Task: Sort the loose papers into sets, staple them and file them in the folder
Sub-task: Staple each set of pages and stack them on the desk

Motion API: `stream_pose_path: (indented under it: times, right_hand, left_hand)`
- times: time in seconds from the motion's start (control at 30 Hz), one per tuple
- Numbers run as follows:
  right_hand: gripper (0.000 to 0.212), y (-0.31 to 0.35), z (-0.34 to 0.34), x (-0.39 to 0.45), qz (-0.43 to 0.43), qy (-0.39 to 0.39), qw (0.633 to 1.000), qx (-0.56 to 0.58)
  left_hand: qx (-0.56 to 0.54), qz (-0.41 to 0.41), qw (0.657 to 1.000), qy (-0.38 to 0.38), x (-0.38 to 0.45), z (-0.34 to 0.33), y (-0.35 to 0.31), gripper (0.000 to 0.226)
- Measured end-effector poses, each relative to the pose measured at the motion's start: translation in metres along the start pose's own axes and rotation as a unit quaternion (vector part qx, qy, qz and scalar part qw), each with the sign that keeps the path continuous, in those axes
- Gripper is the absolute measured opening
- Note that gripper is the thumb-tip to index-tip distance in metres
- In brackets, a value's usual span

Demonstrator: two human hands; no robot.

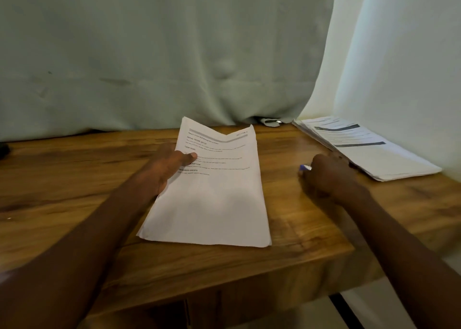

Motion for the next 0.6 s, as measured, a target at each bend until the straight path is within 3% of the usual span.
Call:
stream_pose_path:
  times: [0.1, 0.17, 0.33, 0.47, 0.6]
  right_hand:
    - [0.025, 0.009, 0.000, 0.004, 0.038, -0.061, 0.997, 0.038]
    - [0.021, 0.027, 0.005, 0.010, 0.072, -0.103, 0.983, 0.133]
    - [0.024, 0.113, 0.055, 0.014, 0.255, -0.230, 0.882, 0.324]
    - [0.044, 0.209, 0.063, 0.031, 0.348, -0.130, 0.840, 0.395]
    - [0.053, 0.287, 0.047, 0.060, 0.408, -0.075, 0.863, 0.288]
  left_hand:
    - [-0.006, -0.009, 1.000, -0.008, -0.004, 0.001, 0.001, 0.029]
    - [-0.016, -0.013, 1.000, -0.005, -0.009, 0.005, 0.002, 0.023]
    - [0.008, -0.065, 0.997, 0.033, -0.025, 0.027, 0.004, 0.030]
    - [0.003, -0.075, 0.995, 0.063, -0.029, 0.055, 0.008, 0.041]
    - [0.064, -0.088, 0.994, 0.022, -0.023, 0.059, 0.007, 0.035]
Point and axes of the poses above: each hand's wrist, its own x-axis towards the middle knuckle, its own z-axis out of the back of the hand, y = z × x, the point moved 6 cm from there along x, towards the middle knuckle, and after that the axes turned 12 degrees about z, right-handed, at the moved point
